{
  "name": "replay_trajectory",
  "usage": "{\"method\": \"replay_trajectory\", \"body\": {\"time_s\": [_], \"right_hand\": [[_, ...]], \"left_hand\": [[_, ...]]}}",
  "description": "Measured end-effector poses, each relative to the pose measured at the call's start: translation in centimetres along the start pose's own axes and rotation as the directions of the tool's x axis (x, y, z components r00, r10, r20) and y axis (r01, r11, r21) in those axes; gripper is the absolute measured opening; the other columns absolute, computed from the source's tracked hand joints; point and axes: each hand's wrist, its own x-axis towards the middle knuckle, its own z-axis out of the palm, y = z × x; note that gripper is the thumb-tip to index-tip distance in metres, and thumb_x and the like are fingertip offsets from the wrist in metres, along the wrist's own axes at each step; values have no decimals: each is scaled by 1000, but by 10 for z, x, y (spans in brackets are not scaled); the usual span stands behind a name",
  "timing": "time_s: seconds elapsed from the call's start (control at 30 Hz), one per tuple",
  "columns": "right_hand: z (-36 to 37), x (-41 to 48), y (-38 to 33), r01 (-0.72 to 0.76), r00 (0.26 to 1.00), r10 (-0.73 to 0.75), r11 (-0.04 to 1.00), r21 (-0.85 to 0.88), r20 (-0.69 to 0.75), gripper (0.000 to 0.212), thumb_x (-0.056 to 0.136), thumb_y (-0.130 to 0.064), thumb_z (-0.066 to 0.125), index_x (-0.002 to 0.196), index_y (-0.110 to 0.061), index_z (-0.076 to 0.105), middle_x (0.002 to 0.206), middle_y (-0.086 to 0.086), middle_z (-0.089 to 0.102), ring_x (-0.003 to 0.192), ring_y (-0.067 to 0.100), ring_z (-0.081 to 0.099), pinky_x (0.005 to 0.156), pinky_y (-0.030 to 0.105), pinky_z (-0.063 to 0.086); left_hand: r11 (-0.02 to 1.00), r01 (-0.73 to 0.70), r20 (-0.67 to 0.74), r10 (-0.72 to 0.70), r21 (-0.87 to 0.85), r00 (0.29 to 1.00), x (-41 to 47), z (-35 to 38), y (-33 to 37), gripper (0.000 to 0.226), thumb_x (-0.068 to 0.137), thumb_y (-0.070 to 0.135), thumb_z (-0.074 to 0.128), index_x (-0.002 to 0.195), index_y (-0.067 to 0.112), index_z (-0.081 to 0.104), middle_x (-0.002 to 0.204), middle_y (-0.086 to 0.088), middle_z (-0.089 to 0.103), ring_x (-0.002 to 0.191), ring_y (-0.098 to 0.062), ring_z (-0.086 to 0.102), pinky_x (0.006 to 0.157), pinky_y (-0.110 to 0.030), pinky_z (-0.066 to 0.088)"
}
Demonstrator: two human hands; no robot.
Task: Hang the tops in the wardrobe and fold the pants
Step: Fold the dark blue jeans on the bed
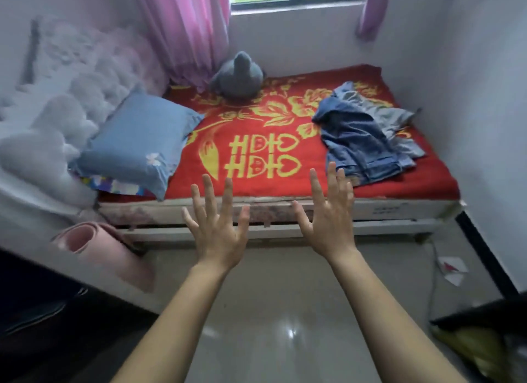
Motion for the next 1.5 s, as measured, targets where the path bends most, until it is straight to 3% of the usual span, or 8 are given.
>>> {"method": "replay_trajectory", "body": {"time_s": [0.17,0.43,0.8,1.0,1.13,1.2,1.37,1.5], "right_hand": [[14,44,81,-126,992,126,992,-29,19,81,94,-56,46,159,-18,13,165,14,-7,152,33,-6,121,57,7],[92,139,141,-224,963,237,968,-114,126,87,91,-51,59,159,-20,14,165,14,-8,152,33,-5,121,57,8],[121,258,251,-433,874,472,865,-253,115,78,90,-57,42,157,-23,22,165,17,3,152,35,3,121,54,13],[162,286,362,-502,797,566,815,-291,210,78,90,-56,42,157,-23,20,164,18,3,151,37,4,120,55,16],[197,315,446,-500,750,566,824,-267,341,78,95,-55,46,158,-28,10,164,17,-7,151,37,-4,122,53,8],[213,327,485,-522,699,583,812,-261,415,78,95,-56,45,158,-31,6,164,15,-11,151,37,-9,122,51,4],[267,348,577,-553,584,596,789,-267,551,79,95,-57,44,158,-33,4,164,16,-10,150,39,-8,121,51,6],[323,351,637,-621,456,645,724,-299,613,81,95,-58,47,158,-29,4,164,17,-5,150,39,-4,120,51,8]], "left_hand": [[993,-107,163,98,52,982,69,60,56,70,94,63,20,153,40,-10,159,1,-28,146,-28,-25,111,-70,-1],[984,-180,305,175,-13,936,207,151,78,73,89,69,11,149,42,-20,155,5,-37,143,-27,-32,113,-66,-9],[953,-294,460,296,-80,837,386,249,158,74,94,66,24,149,44,-20,156,2,-36,147,-30,-21,116,-63,-1],[984,59,667,70,-169,742,423,348,228,82,93,66,35,152,40,-15,160,-7,-26,150,-30,-4,118,-54,13],[980,177,715,-60,-90,697,441,421,272,84,93,64,38,154,35,-12,162,-10,-18,150,-32,2,116,-52,17],[962,272,751,-170,-13,638,444,458,292,86,93,62,42,155,31,-9,162,-11,-15,149,-34,5,115,-53,17],[810,573,786,-431,121,443,444,555,316,93,92,52,54,156,17,-3,163,-16,-2,149,-34,8,117,-46,15],[638,745,759,-580,196,297,431,621,313,94,88,41,63,155,8,5,158,-19,22,143,-36,27,116,-41,26]]}}
